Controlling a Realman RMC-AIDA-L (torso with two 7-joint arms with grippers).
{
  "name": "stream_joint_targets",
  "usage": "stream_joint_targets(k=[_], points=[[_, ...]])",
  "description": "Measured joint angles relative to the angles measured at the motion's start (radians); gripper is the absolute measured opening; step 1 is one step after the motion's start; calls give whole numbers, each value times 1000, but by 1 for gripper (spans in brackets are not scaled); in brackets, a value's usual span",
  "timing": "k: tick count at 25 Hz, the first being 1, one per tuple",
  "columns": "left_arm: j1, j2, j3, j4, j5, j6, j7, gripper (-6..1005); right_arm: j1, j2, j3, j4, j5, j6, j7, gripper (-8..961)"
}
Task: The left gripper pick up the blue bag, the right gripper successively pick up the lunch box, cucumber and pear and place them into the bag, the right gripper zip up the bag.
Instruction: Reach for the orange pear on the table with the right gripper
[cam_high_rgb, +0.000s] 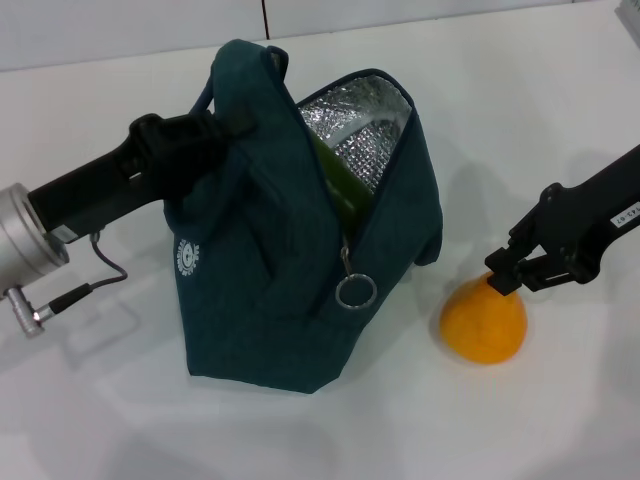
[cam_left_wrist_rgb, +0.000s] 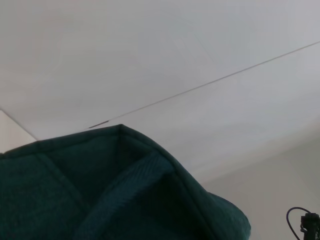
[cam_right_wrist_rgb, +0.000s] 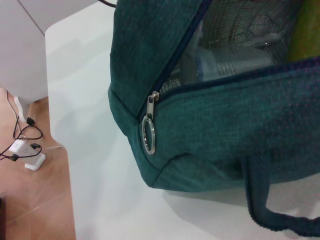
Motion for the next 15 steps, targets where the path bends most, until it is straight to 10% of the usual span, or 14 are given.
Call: stream_joint_targets(k=[15], points=[[2,-3,0,0,-4,13,9,55,-23,10,-2,-46,-24,4,9,120]])
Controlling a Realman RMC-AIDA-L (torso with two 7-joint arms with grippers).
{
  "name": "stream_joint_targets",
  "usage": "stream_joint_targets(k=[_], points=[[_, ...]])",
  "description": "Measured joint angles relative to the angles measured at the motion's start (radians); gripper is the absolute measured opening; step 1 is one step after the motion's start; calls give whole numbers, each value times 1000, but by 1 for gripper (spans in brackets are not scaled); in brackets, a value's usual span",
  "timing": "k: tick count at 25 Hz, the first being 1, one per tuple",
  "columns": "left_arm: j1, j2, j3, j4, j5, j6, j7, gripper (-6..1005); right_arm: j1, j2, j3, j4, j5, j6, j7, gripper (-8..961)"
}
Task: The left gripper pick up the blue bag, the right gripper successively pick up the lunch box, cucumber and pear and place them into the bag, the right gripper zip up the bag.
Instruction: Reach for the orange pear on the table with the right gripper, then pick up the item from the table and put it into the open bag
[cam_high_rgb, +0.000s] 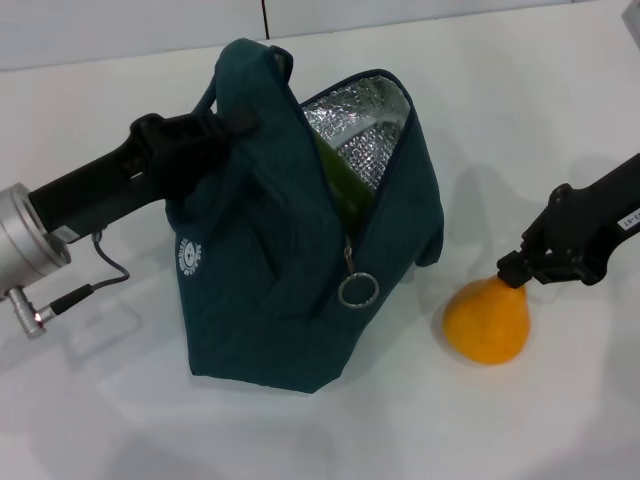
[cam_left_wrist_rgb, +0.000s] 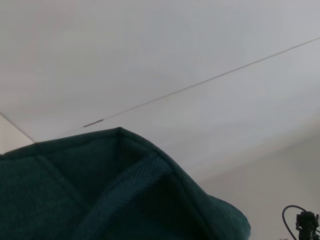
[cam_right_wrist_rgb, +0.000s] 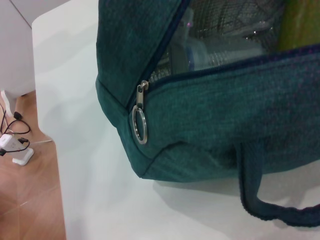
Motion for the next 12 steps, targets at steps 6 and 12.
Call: stream_joint_targets(k=[6,12], points=[[2,0,0,0,0,0,0,55,0,0,8,-3,-1,3,0,29],[2,0,0,0,0,2,0,55,0,0,19,-13,10,10,0,22]])
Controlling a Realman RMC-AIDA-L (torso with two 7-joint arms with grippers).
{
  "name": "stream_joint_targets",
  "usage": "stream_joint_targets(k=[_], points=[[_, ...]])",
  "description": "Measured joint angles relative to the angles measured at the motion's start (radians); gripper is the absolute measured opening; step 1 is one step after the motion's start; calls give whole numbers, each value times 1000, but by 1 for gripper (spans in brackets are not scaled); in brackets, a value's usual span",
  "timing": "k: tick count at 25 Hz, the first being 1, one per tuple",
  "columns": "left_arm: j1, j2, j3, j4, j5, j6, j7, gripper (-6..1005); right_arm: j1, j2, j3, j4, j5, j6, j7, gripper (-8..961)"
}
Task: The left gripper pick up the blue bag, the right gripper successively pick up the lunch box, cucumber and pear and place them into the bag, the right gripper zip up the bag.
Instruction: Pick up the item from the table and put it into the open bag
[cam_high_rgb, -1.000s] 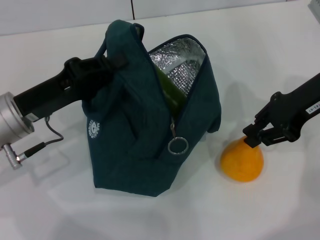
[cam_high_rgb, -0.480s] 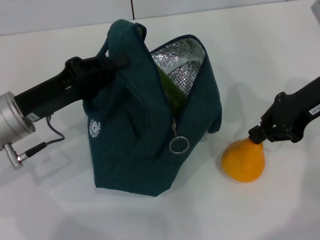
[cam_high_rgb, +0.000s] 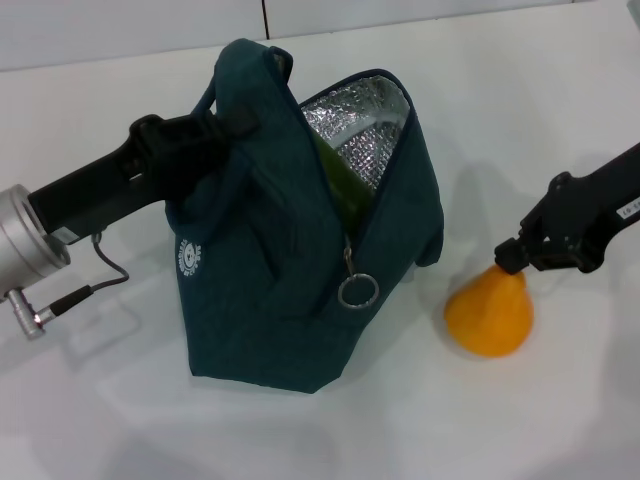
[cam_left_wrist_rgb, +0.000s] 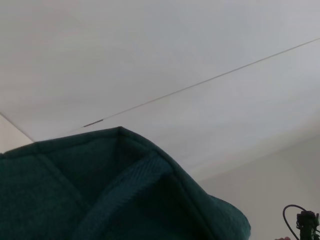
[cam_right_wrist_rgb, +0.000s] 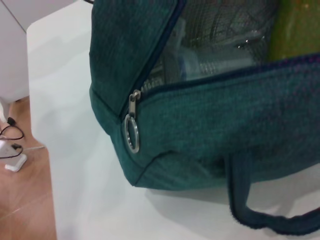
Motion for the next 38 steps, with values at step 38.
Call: stream_joint_targets(k=[38], points=[[0,-24,-60,2,-2,8,-54,55,75,-46,233,-115,460,107,-50,22]])
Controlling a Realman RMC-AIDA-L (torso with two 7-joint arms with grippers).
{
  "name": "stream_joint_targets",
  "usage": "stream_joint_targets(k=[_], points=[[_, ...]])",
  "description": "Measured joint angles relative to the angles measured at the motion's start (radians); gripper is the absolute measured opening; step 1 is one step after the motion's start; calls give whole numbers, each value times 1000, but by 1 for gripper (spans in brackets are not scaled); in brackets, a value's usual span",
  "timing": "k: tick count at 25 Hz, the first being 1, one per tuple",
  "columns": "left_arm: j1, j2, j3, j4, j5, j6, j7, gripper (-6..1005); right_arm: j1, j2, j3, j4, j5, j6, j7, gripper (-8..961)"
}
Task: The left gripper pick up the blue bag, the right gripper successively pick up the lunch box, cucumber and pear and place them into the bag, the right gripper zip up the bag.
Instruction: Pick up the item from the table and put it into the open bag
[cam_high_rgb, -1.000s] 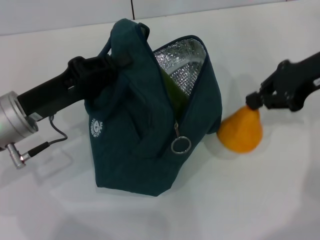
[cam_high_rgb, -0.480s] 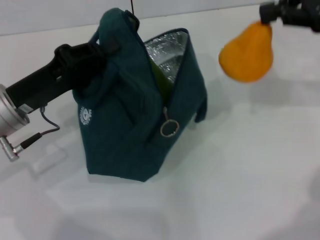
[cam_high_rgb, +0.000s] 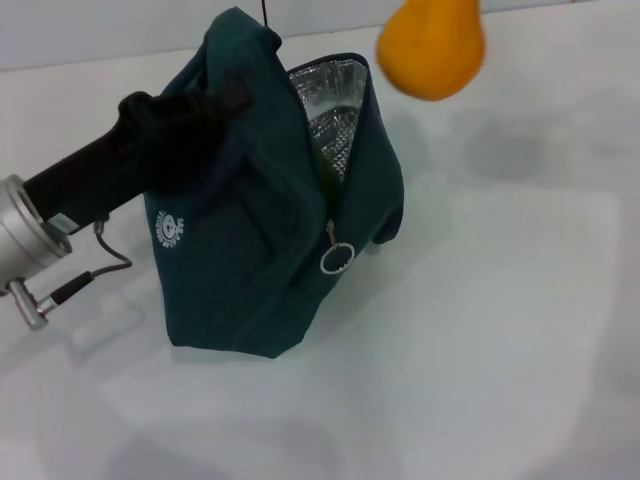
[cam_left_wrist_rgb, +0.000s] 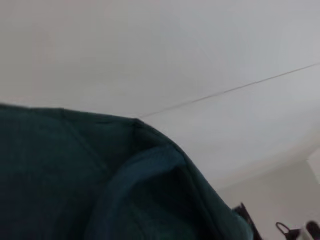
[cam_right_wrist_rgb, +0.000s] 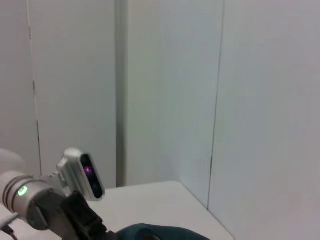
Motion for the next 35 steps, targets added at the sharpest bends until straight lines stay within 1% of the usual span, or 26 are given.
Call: stream_joint_targets(k=[6,10,12,15,17,22,25,28,35], points=[[0,-3,1,-29,-12,30,-9,55,-7,33,-149,46,-10,148,-79,23],[0,-3,1,-30,-14,39,-26,55,-3,43,-219,82,-16,201,-111,23],[0,-3,1,-30,-16,42,-34,55,0,47,-244,91,-21,221,-118,23],[-4,-3,1,-30,-16,42,-43,55,4,62,-264,99,-22,245,-142,23],[-7,-3,1,-30,-16,44,-49,55,14,68,-271,114,-23,248,-164,23],[-8,-3,3,-30,-17,58,-68,55,70,61,-288,226,-24,262,-191,23],[-9,-3,4,-30,-17,67,-72,55,91,66,-290,285,-32,266,-231,23],[-14,-4,5,-30,-17,74,-80,55,96,73,-295,307,-39,267,-249,23],[-21,-4,8,-30,-18,87,-84,55,96,73,-343,347,-51,246,-211,22]])
